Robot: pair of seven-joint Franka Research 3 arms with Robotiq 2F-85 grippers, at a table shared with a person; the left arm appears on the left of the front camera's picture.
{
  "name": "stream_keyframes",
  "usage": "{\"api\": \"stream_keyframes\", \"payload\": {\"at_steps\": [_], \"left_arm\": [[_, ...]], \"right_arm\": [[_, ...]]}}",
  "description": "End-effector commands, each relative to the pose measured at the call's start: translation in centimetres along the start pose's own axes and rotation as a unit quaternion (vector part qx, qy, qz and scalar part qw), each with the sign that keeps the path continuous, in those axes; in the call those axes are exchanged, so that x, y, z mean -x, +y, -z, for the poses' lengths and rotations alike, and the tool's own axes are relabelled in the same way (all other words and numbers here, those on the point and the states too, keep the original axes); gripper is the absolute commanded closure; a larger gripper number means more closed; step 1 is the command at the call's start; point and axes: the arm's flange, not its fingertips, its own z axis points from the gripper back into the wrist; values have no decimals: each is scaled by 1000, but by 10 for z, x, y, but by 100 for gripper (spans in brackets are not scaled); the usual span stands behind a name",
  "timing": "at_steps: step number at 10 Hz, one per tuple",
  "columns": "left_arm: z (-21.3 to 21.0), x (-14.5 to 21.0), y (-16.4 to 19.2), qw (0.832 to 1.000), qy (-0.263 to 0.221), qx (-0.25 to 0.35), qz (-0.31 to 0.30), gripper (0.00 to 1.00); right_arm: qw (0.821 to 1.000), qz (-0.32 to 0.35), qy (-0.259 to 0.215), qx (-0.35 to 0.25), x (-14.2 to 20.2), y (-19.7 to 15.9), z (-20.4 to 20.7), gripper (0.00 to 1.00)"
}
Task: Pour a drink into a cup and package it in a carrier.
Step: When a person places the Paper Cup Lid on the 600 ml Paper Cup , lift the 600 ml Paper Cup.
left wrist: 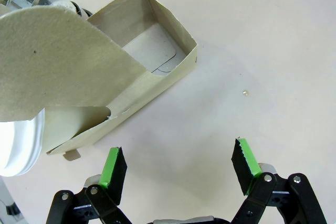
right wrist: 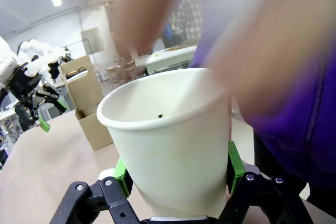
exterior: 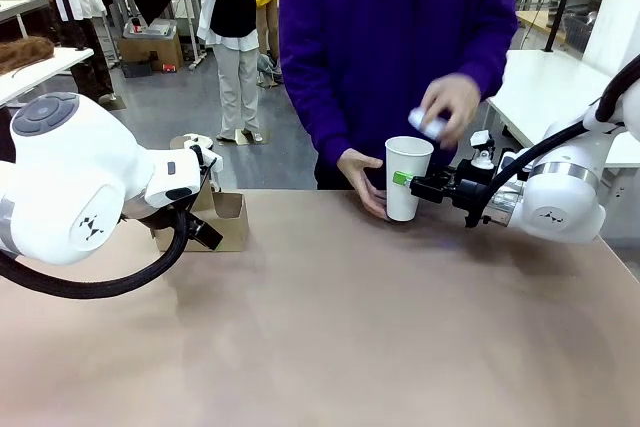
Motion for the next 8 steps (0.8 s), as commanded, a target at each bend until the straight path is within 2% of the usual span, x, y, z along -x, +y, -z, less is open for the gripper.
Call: {"api": "stream_keyframes", "payload": {"at_steps": [1, 8], "left_arm": [[0, 0, 0, 1000, 0, 0, 0, 0], [0, 0, 0, 1000, 0, 0, 0, 0]], "right_arm": [[1000, 2, -4, 2, -4, 6, 0, 20], [1000, 2, -4, 2, -4, 6, 0, 20]]}}
